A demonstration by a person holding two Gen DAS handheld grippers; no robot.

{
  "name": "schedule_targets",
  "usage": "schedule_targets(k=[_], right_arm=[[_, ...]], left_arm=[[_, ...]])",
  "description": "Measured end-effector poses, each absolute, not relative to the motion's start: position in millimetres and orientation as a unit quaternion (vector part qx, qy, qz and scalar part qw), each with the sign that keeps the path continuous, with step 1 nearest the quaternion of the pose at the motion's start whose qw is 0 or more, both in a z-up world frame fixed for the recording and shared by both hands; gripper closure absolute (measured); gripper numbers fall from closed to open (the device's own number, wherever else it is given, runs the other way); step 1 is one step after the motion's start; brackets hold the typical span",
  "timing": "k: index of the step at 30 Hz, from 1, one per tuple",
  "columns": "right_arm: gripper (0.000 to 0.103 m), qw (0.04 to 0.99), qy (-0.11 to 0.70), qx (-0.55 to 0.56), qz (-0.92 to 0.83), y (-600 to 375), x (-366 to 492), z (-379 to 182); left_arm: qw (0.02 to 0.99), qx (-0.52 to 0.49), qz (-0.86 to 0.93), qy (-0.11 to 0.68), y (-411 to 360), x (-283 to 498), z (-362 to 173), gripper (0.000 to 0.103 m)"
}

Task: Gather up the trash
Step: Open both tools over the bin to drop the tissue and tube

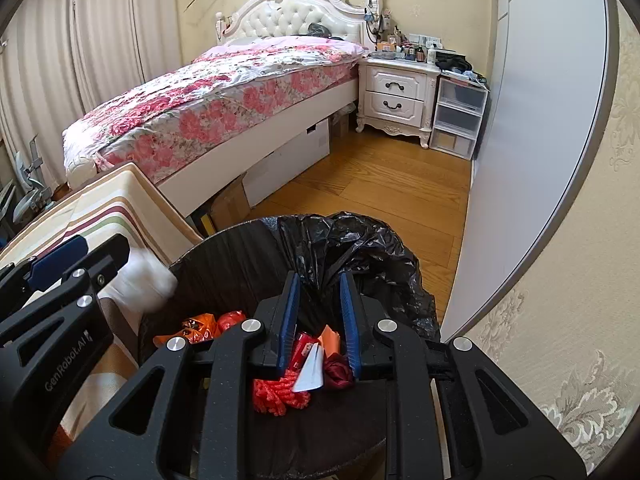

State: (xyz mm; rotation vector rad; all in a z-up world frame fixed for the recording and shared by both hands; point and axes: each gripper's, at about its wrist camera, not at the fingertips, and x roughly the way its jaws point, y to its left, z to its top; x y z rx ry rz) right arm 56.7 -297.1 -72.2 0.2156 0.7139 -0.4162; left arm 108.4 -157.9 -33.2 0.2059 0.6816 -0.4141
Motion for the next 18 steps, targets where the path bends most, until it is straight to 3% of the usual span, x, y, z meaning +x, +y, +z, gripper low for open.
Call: schedule_targets(k=[8,18], right_arm=[[0.061,0.91,0.337,0.105,-0.219,-299.8,52.9,-69.4],[0.045,0.909,0.328,0.101,-0.237,-302.5,50.7,-66.4]], left_arm=[[0.918,0.096,-0.197,0.329,-156.0,111.5,-32.6,0.033],[0.924,0.091,-0.181,0.326,-151.0,112.3,-31.1,0.025]])
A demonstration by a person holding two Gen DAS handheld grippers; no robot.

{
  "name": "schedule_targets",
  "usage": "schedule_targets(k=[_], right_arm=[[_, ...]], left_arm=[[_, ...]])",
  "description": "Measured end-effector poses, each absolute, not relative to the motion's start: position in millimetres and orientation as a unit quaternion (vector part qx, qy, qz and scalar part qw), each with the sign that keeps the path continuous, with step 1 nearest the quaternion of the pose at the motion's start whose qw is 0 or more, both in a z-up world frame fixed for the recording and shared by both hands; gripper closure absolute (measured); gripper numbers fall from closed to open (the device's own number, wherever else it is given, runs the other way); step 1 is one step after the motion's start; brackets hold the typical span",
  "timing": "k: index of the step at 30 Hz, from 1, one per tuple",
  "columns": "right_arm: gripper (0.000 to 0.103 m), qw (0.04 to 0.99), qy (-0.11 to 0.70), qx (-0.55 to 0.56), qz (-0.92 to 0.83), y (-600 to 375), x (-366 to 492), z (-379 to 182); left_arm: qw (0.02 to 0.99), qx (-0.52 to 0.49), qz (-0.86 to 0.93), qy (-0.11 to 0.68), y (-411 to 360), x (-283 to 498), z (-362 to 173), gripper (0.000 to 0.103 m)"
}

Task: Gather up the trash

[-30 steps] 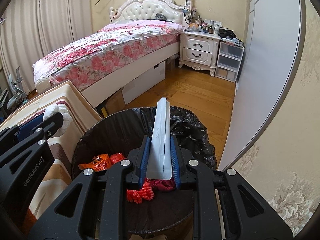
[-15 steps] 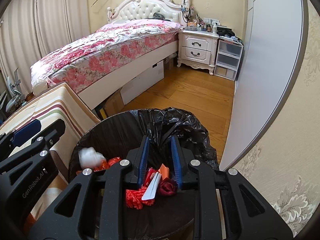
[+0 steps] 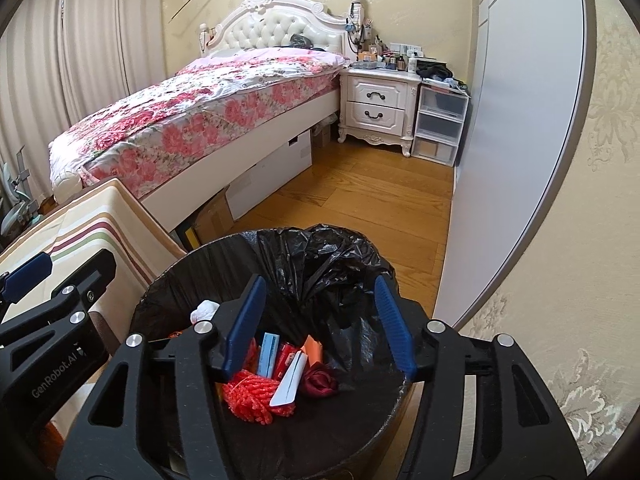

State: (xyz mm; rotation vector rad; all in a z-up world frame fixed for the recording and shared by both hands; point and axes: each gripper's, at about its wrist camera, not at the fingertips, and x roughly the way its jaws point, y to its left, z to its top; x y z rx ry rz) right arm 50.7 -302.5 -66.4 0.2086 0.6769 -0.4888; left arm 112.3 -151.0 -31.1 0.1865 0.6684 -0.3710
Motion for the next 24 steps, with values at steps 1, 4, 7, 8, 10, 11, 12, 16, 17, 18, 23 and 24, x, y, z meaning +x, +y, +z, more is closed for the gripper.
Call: schedule_targets(k=[1,4,7,8,10,11,12,16,17,18,23,24], right_arm=[[0.04,0.909,0.326,0.1,-0.241,-302,50,-66],[0.03,0.91,0.317,0.096,-0.251,-302,48,-64],[0.024,0.909,0.313,0.097,-0.255,-303,46,-62],[0.023,0.909,0.312,0.098,-0.257,-304,45,-61],[0.023,0.909,0.312,0.1,-0.259,-304,44,-61],[0.022,0.908,0.312,0.1,-0.259,-304,43,-60],[0.022,0.908,0.313,0.099,-0.26,-304,43,-60],[0.02,0.907,0.314,0.098,-0.262,-303,40,-60],[0.02,0.907,0.314,0.098,-0.262,-302,39,-60],[0.02,0.907,0.314,0.099,-0.262,-302,38,-59],[0.019,0.909,0.314,0.095,-0.258,-296,33,-56],[0.019,0.909,0.314,0.094,-0.257,-295,31,-56]], left_arm=[[0.924,0.091,-0.179,0.325,-150,112,-31,0.024],[0.926,0.091,-0.173,0.322,-148,112,-30,0.023],[0.928,0.091,-0.168,0.321,-146,112,-29,0.021],[0.927,0.09,-0.169,0.321,-145,112,-29,0.021],[0.928,0.087,-0.168,0.322,-143,112,-28,0.021],[0.928,0.085,-0.168,0.322,-141,112,-28,0.021],[0.928,0.084,-0.168,0.322,-141,111,-27,0.021],[0.93,0.087,-0.165,0.318,-138,110,-26,0.019],[0.93,0.087,-0.165,0.318,-138,109,-25,0.019],[0.93,0.087,-0.164,0.318,-136,108,-25,0.019],[0.932,0.084,-0.16,0.315,-131,103,-22,0.019],[0.932,0.085,-0.159,0.314,-129,101,-21,0.019]])
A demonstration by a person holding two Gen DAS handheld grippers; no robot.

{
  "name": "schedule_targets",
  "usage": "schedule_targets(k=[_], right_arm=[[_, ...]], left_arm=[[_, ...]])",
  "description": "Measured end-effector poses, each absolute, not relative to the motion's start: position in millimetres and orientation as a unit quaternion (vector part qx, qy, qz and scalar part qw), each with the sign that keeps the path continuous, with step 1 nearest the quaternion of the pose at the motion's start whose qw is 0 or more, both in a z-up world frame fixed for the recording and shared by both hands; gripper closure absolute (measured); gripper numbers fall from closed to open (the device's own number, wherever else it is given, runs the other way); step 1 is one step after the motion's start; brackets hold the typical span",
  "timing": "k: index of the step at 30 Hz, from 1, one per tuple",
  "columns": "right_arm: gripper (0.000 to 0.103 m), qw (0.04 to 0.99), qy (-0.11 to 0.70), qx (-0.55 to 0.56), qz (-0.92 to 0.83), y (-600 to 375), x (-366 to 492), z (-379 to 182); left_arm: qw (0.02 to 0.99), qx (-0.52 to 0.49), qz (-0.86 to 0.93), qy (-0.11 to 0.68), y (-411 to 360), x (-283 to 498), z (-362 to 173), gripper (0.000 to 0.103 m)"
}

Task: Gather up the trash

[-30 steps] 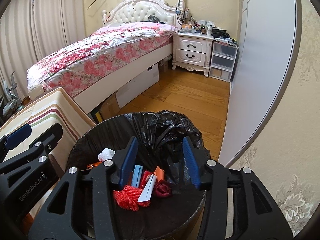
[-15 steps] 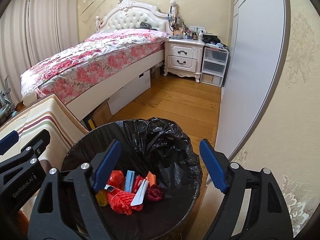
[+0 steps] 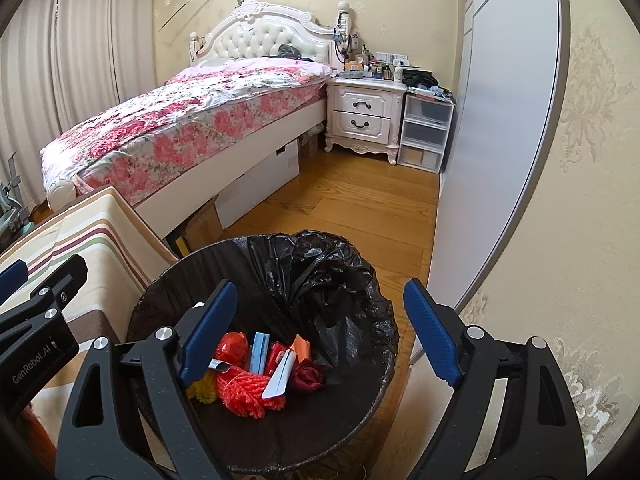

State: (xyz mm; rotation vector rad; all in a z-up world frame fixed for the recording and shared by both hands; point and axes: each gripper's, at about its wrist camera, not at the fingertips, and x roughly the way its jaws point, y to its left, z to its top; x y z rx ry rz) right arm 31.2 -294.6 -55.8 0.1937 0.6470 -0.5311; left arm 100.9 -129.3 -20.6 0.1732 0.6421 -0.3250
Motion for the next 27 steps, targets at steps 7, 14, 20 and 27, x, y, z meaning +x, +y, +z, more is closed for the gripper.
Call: schedule_targets(k=[7,14,20,27], right_arm=[[0.018,0.911,0.315,0.092,-0.249,-284,21,-52],[0.018,0.919,0.308,0.08,-0.235,-262,6,-41],[0.017,0.927,0.3,0.072,-0.216,-240,-9,-30],[0.014,0.934,0.289,0.063,-0.199,-219,-28,-20]], left_arm=[[0.938,0.079,-0.152,0.303,-113,87,-12,0.019],[0.941,0.072,-0.144,0.296,-92,67,-3,0.019],[0.945,0.068,-0.135,0.291,-72,47,4,0.019],[0.949,0.063,-0.126,0.28,-53,22,14,0.019]])
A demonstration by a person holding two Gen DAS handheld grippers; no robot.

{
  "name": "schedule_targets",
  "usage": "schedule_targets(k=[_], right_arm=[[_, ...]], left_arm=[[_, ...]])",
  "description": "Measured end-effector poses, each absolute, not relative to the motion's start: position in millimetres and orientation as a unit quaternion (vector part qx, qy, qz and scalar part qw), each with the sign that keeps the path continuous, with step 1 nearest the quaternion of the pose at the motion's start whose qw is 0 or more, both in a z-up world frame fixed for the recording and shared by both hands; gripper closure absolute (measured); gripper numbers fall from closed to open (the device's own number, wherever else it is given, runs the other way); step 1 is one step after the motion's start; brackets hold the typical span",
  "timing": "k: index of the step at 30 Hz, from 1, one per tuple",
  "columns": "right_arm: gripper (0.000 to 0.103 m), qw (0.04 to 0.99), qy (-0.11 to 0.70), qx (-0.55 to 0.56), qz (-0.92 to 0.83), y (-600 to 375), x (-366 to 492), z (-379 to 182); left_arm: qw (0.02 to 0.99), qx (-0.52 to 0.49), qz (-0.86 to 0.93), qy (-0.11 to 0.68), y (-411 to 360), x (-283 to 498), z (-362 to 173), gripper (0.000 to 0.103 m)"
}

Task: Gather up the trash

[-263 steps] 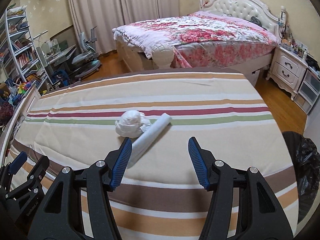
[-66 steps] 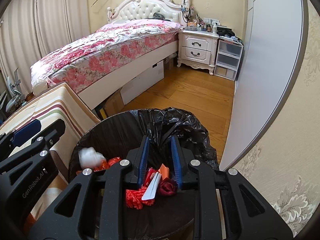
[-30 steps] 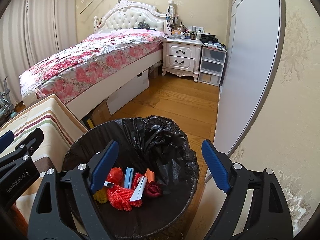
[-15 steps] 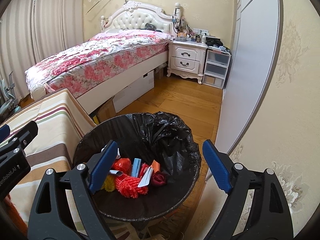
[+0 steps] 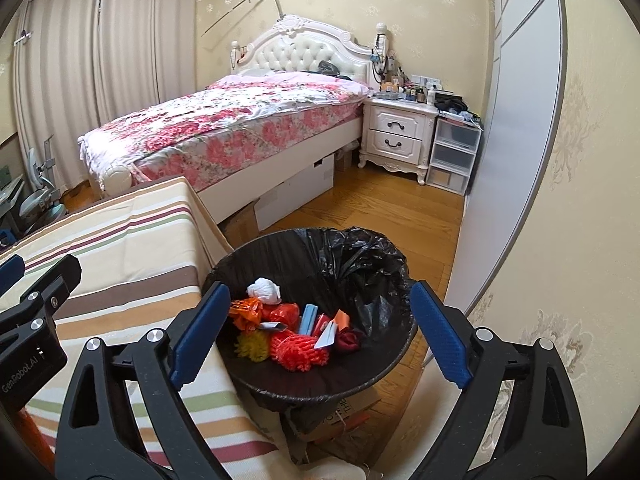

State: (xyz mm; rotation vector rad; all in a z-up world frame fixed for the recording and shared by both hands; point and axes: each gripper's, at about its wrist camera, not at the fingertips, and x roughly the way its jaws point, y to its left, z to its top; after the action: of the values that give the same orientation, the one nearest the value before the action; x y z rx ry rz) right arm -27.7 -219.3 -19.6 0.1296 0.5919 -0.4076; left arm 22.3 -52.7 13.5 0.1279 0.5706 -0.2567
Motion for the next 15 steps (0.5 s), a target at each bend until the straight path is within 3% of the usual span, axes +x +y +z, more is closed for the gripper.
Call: schedule_targets(k=[15], right_arm=[[0.013,0.946,0.27,0.04,-0.177,-188,-64,1]], left_arm=[[0.954,0.043,-0.109,0.276,-21,-14,20,0.018]])
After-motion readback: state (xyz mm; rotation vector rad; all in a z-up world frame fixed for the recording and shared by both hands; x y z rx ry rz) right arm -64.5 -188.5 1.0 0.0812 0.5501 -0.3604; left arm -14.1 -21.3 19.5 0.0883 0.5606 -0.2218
